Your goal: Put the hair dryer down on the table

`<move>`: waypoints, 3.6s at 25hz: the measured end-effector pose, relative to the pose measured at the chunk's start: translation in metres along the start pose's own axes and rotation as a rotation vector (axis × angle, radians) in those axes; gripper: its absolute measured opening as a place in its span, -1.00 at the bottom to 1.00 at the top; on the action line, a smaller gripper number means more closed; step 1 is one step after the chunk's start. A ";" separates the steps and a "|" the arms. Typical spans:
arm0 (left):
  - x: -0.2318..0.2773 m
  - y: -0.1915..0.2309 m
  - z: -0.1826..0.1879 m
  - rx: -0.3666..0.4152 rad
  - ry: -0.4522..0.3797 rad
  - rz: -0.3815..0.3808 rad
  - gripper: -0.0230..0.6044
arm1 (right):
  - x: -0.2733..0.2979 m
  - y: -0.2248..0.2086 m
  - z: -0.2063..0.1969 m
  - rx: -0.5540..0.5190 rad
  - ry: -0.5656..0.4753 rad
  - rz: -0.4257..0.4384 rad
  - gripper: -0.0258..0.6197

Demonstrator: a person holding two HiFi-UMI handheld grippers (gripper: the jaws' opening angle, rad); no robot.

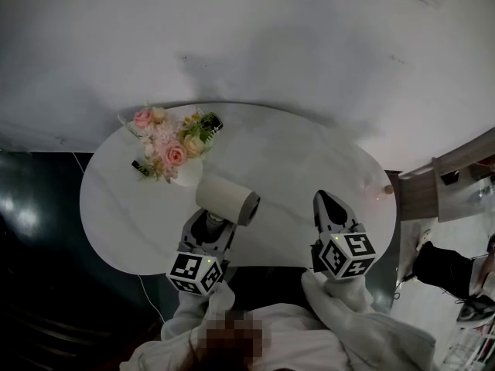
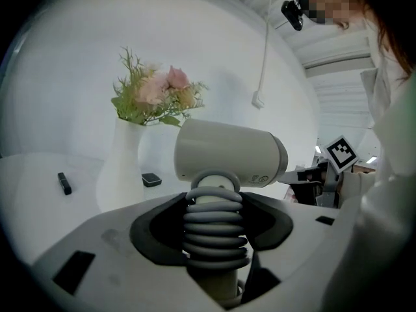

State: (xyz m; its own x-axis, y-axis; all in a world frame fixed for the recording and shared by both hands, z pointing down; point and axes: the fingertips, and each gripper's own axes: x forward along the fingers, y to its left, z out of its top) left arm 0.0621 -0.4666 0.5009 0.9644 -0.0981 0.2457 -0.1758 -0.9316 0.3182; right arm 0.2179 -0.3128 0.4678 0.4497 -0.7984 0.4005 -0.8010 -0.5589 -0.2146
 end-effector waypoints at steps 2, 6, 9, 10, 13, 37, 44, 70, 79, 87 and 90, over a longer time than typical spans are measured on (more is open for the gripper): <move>0.011 -0.005 -0.007 0.003 0.031 -0.009 -0.18 | 0.000 -0.009 -0.002 0.009 0.006 -0.008 -0.77; 0.034 -0.017 -0.020 0.004 0.089 -0.011 -0.18 | -0.001 -0.032 -0.004 0.018 0.017 -0.020 -0.77; 0.051 -0.020 -0.031 -0.012 0.139 0.030 -0.18 | 0.000 -0.046 -0.007 0.015 0.038 -0.019 -0.77; 0.055 -0.020 -0.035 -0.019 0.155 0.048 -0.18 | 0.000 -0.050 -0.009 0.015 0.046 -0.018 -0.77; 0.067 -0.019 -0.044 -0.029 0.195 0.103 -0.18 | 0.002 -0.058 -0.013 0.024 0.067 -0.009 -0.77; 0.126 -0.009 -0.106 0.009 0.485 0.316 -0.18 | 0.018 -0.096 -0.042 0.088 0.149 0.009 -0.77; 0.126 -0.001 -0.119 0.007 0.524 0.347 -0.18 | 0.019 -0.098 -0.049 0.101 0.165 0.009 -0.77; 0.126 0.001 -0.131 0.104 0.513 0.395 -0.17 | 0.008 -0.094 -0.064 0.118 0.184 -0.001 -0.77; 0.126 -0.007 -0.129 0.142 0.525 0.337 0.01 | -0.001 -0.092 -0.058 0.117 0.167 -0.009 -0.77; 0.121 -0.015 -0.124 0.119 0.505 0.288 0.05 | -0.009 -0.090 -0.052 0.111 0.149 -0.009 -0.77; 0.118 -0.018 -0.112 0.112 0.485 0.279 0.05 | -0.011 -0.090 -0.051 0.113 0.144 -0.009 -0.77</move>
State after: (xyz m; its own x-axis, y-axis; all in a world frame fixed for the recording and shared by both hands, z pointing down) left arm 0.1564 -0.4223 0.6271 0.6785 -0.1988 0.7072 -0.3637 -0.9273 0.0882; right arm 0.2652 -0.2425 0.5279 0.3891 -0.7574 0.5243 -0.7438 -0.5941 -0.3063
